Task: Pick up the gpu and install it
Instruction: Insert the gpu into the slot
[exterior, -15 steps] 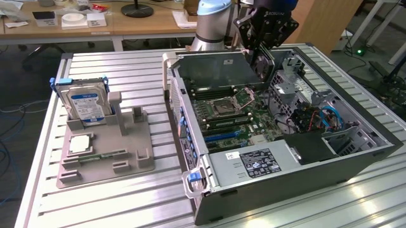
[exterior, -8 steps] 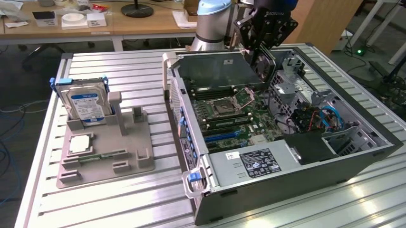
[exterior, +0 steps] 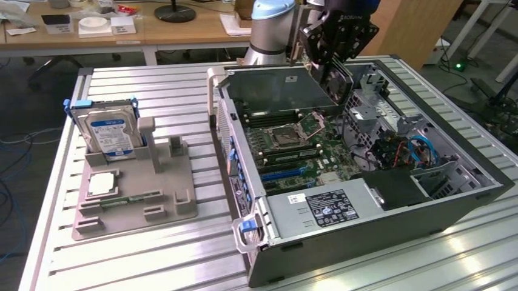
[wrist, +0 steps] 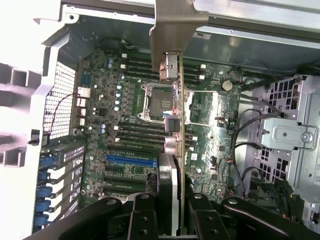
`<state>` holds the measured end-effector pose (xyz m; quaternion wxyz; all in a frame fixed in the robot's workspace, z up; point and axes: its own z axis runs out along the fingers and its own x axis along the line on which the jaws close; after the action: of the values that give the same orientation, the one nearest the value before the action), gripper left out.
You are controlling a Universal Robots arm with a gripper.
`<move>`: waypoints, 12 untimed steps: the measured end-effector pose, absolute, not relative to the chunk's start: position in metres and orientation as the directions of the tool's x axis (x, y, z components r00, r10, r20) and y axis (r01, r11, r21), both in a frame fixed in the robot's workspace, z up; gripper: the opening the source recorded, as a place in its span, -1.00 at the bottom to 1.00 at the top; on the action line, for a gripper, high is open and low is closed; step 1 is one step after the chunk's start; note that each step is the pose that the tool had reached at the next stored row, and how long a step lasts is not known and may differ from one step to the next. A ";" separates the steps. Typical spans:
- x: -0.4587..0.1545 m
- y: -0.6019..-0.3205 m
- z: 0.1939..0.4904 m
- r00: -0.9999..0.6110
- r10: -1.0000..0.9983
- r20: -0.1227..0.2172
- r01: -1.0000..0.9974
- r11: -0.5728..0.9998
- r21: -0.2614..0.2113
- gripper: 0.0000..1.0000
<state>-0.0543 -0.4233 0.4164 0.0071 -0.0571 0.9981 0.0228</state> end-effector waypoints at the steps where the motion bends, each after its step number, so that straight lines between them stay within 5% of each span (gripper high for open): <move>1: -0.054 -0.423 0.416 -0.992 -0.121 -0.017 -0.122 0.992 0.045 -0.43; 12: -0.054 -0.424 0.416 -0.980 -0.200 -0.017 -0.201 0.979 0.045 -0.43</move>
<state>-0.0544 -0.4244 0.4164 0.0061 -0.1008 0.9946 0.0230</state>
